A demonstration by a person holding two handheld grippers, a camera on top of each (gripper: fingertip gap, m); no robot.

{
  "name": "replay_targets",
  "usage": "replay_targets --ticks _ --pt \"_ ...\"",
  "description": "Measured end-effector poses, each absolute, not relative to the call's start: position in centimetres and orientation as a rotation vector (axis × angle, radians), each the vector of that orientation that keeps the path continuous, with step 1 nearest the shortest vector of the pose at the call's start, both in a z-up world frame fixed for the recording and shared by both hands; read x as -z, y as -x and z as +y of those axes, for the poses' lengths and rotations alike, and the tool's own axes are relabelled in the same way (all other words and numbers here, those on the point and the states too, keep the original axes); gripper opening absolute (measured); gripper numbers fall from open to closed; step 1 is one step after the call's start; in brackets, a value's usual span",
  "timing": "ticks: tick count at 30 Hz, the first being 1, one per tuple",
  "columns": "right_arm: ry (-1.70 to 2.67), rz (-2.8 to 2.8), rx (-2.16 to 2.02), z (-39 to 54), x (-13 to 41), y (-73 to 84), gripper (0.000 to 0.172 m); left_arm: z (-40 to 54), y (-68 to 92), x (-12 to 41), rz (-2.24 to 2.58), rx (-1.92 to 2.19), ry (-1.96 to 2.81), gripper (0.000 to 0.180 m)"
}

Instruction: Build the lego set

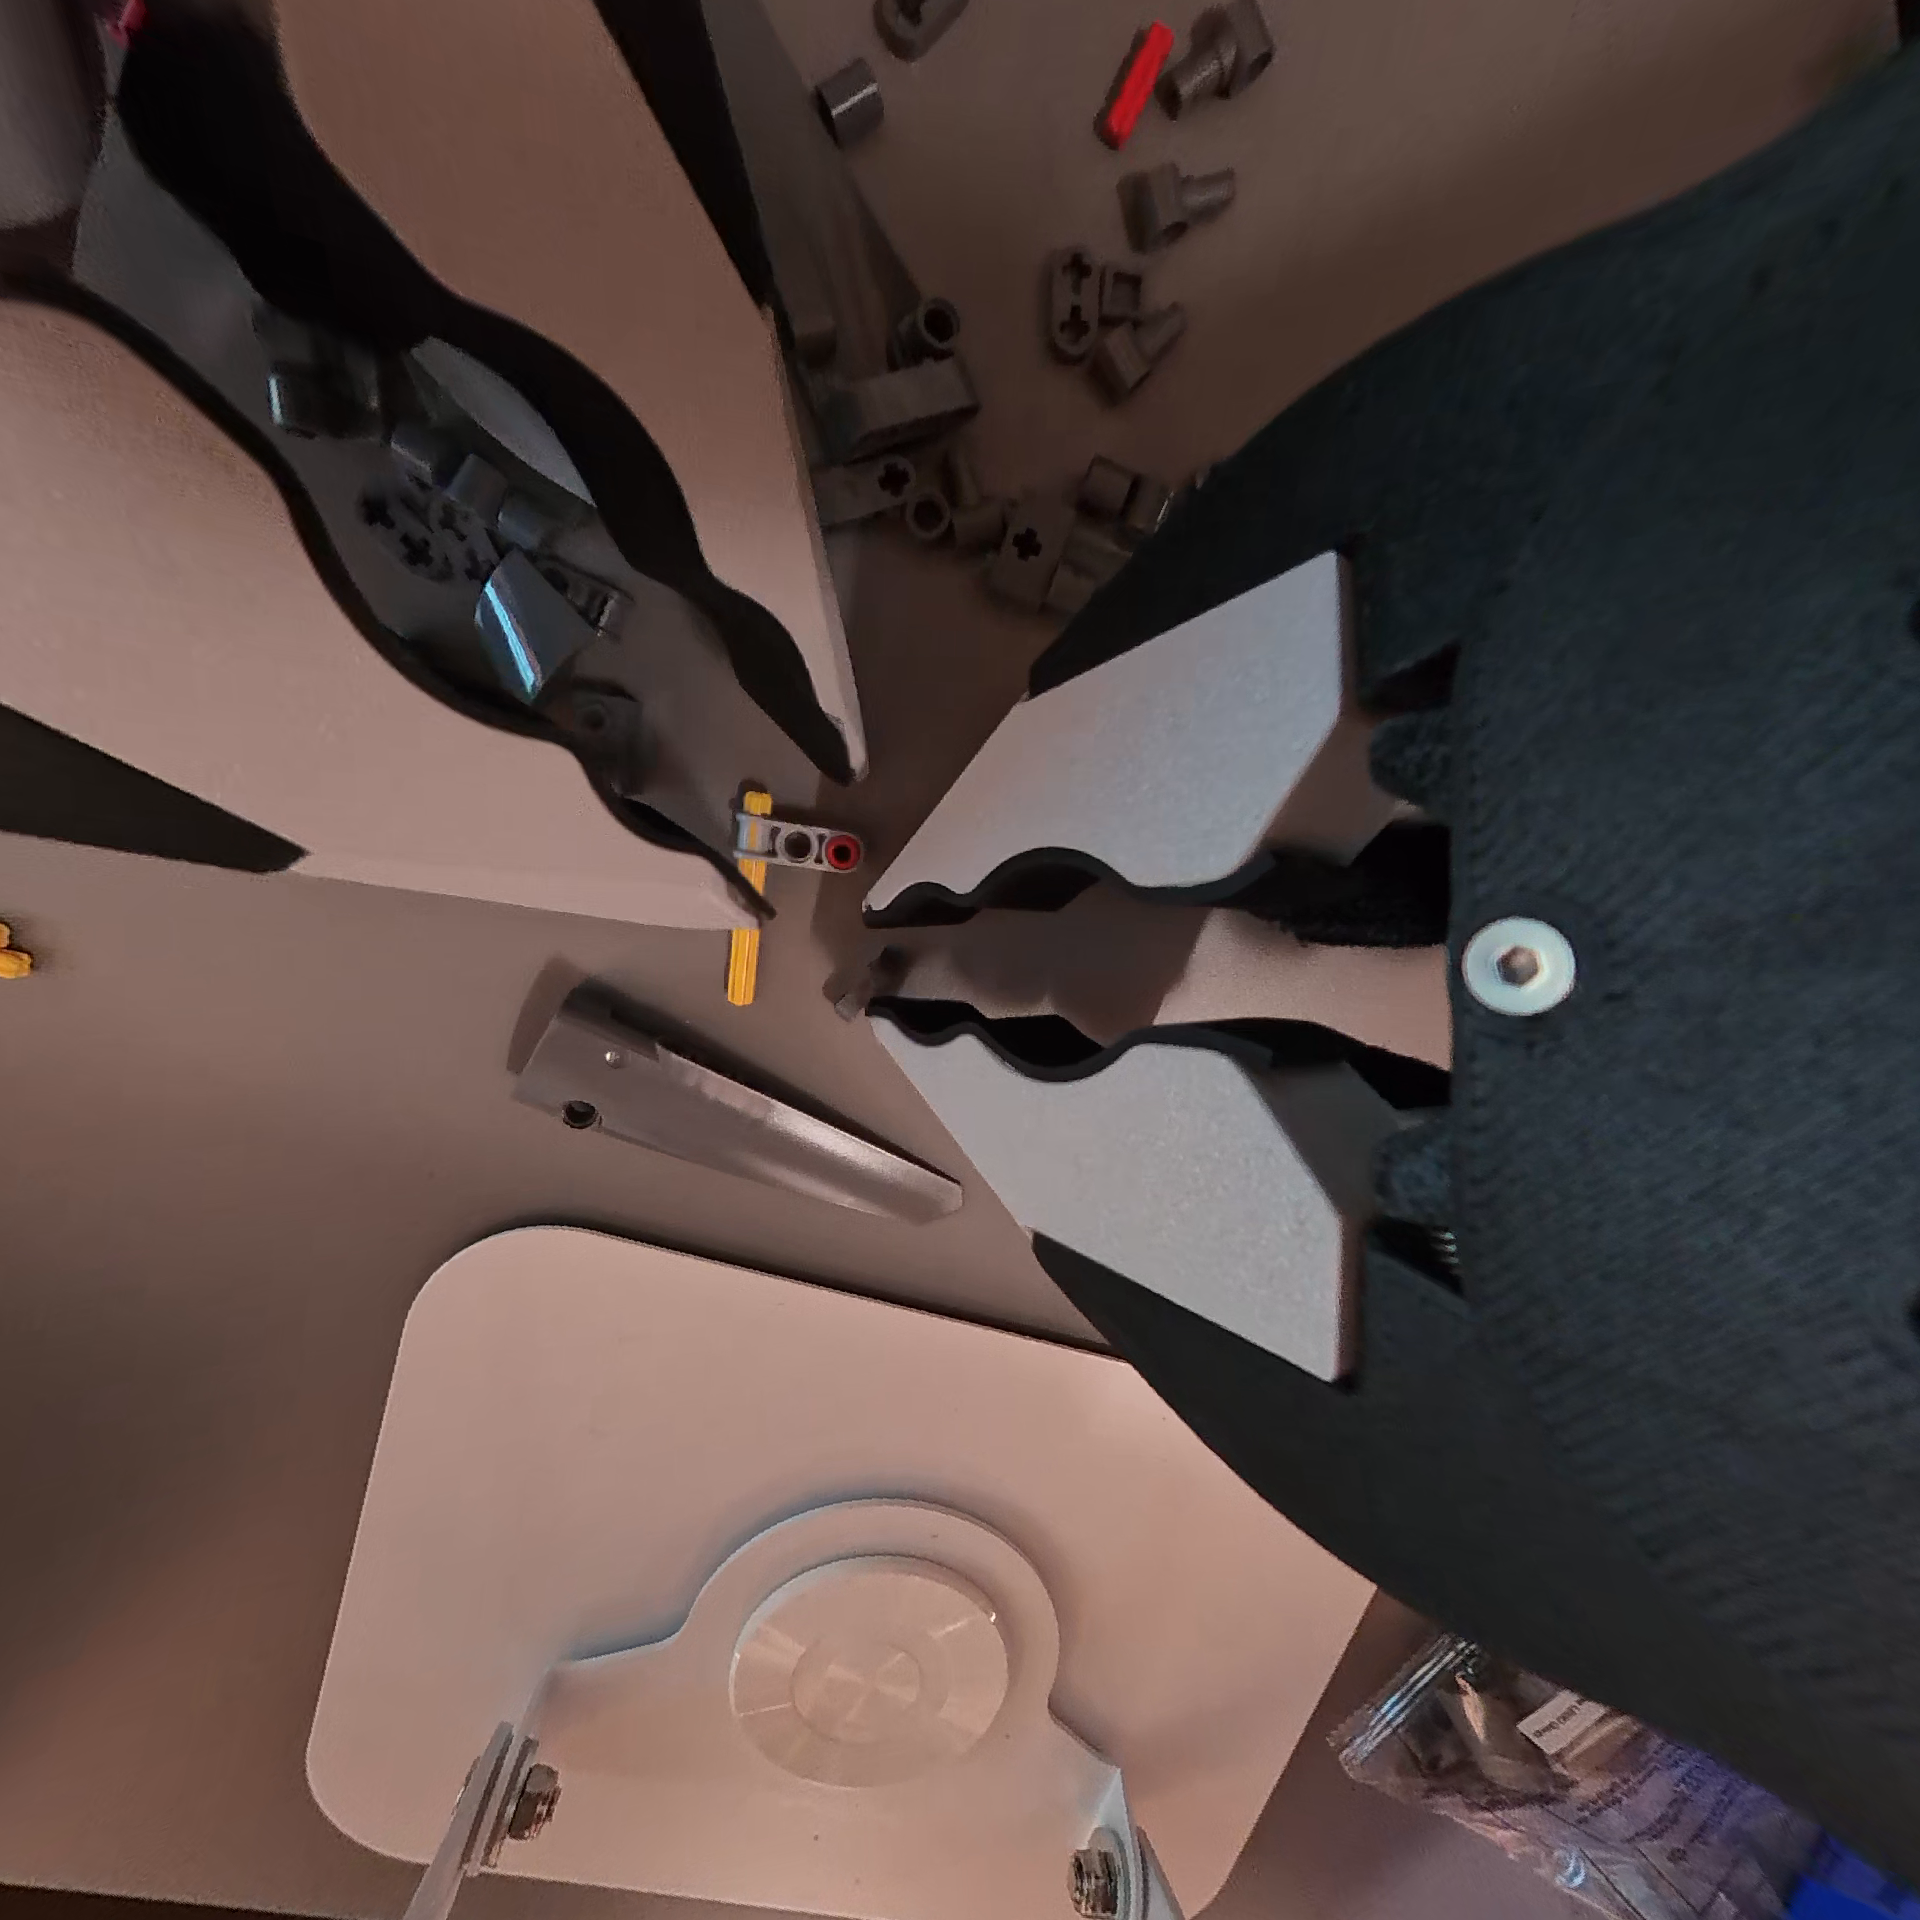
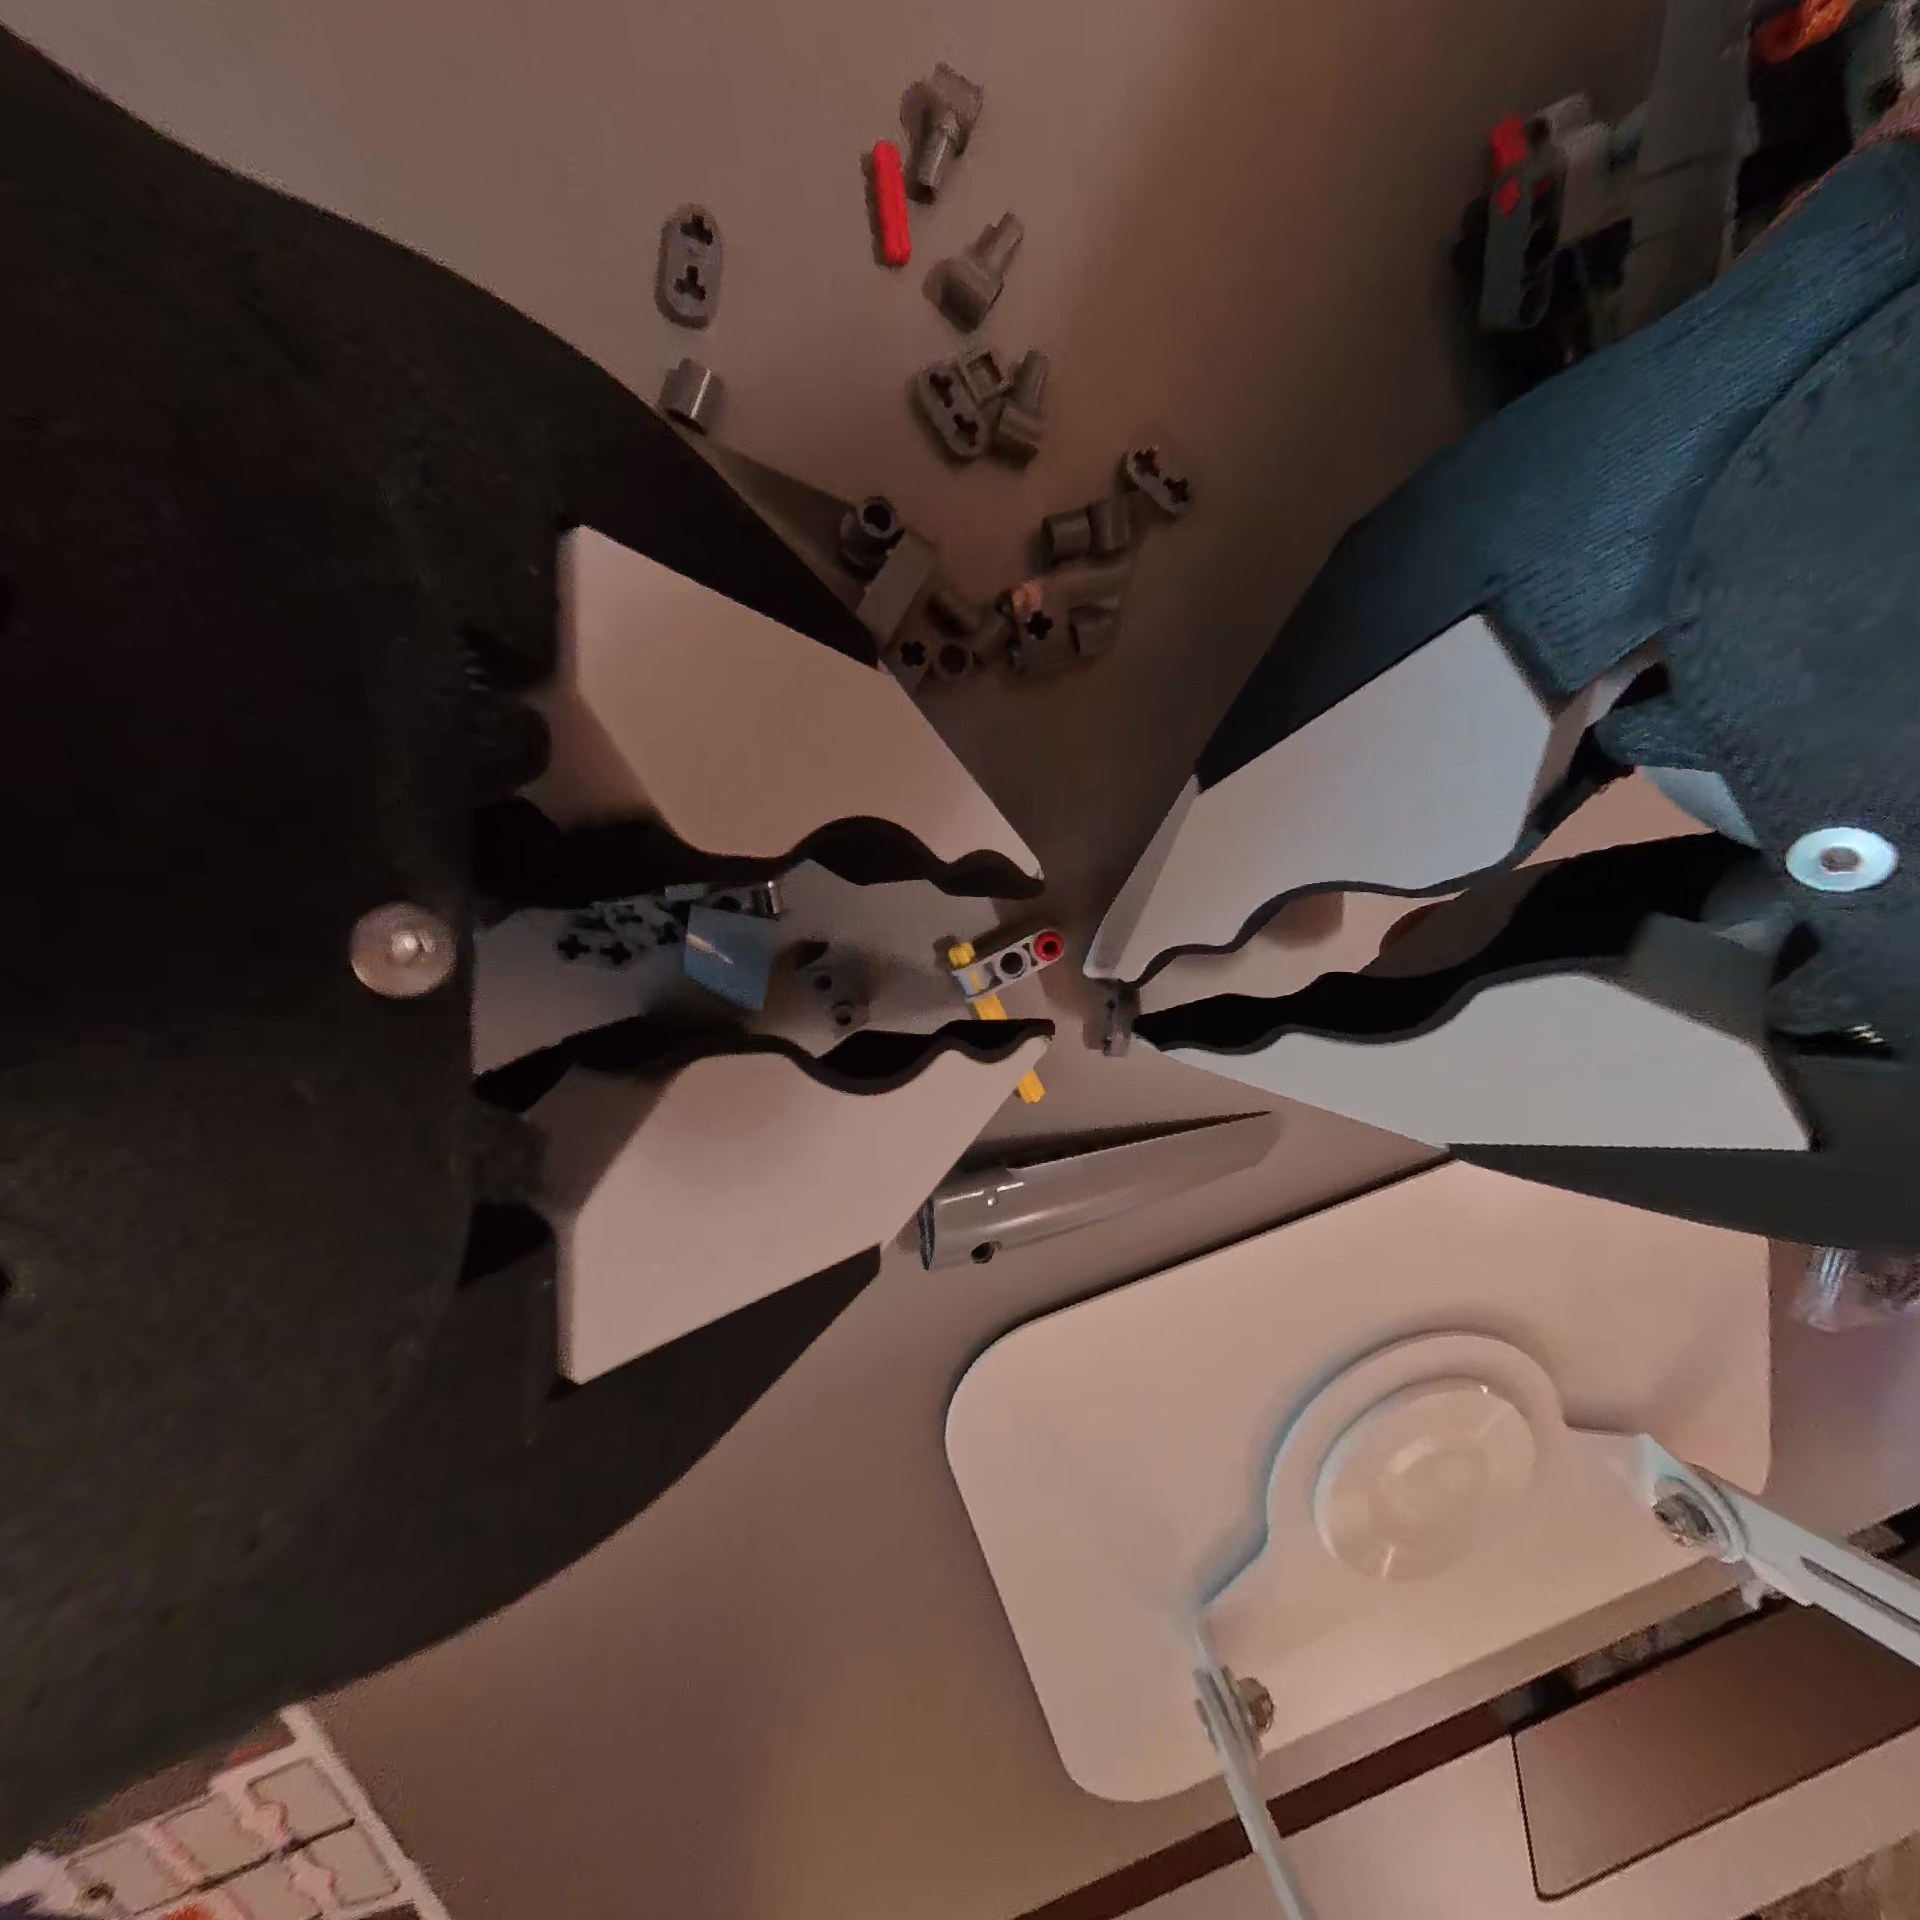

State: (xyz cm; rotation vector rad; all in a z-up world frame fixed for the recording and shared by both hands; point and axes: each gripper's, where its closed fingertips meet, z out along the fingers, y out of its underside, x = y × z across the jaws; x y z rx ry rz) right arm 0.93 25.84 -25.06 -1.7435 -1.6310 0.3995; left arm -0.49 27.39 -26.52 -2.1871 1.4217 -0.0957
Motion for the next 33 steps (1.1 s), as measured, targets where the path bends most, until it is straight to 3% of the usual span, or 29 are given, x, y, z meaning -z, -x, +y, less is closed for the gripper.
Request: replay_targets --ticks 13,27,33 --pt "1.748 -1.765 -0.470 24.6 26.2 -1.4 0.006 27.6 1.0 26.6 1.476 0.077 2.173 0.005" --pt "1.823 -1.736 -0.510 24.9 25.3 -4.2 0.032 27.5 1.5 26.5 1.497 0.016 2.164 0.007" --pt "1.805 -1.755 -0.475 24.7 26.1 -3.4 0.026 27.5 1.2 26.5 1.505 0.039 2.151 0.007"
